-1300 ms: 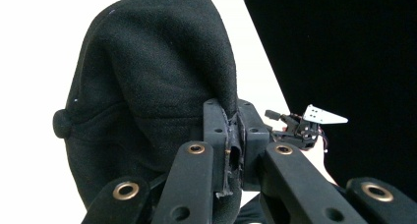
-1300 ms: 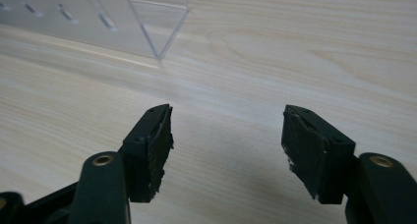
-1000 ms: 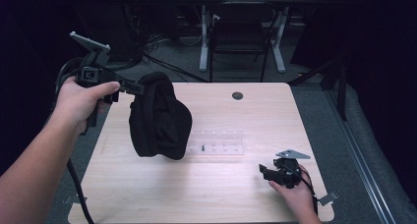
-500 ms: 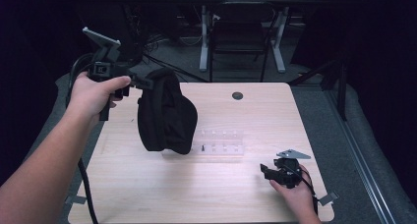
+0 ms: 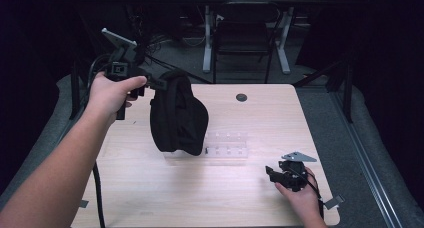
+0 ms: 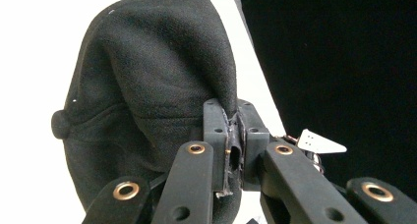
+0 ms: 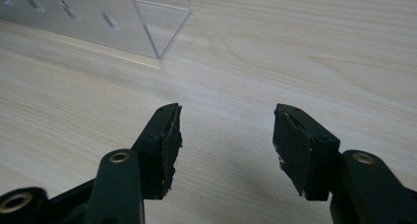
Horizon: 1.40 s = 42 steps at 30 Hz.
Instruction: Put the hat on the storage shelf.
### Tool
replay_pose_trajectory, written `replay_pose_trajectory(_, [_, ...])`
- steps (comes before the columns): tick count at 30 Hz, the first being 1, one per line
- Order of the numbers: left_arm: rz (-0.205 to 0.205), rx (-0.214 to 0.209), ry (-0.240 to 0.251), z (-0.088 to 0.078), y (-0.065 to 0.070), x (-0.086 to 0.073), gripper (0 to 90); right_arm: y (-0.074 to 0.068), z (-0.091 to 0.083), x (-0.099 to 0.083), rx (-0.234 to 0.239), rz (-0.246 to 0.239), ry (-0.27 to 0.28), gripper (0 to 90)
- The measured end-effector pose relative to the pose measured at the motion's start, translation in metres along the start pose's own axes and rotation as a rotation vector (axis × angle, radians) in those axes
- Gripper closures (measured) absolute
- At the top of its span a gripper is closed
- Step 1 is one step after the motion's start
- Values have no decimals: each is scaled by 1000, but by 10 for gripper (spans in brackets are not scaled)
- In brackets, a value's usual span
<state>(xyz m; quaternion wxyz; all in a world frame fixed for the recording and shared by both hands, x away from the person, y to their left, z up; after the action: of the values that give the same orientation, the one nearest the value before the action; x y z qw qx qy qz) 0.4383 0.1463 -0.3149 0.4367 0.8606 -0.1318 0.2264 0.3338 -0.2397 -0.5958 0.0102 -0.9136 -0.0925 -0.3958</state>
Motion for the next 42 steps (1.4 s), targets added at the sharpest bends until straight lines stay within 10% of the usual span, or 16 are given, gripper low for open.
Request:
replay_pose_trajectory(23, [3,21,1,10,-3,-1,859,-6,-7,11,3,-24,40,491])
replay_pose_trajectory(42, [5,29,-6,11,0,-3,858,-71,-4,49,101,-181,34,558])
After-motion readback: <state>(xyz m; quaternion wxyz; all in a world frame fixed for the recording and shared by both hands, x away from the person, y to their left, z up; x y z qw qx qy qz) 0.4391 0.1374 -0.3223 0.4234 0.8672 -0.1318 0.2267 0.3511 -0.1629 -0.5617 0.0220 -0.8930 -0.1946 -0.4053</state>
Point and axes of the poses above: each handheld gripper's, and its own axes: z roughly forward along the jaws, x roughly out of its top, y roughly to its right, the point moved 6 cm from there along z, roughly forward along the jaws, and after that the axes turned 12 degrees about -x, right-handed, at the moved point
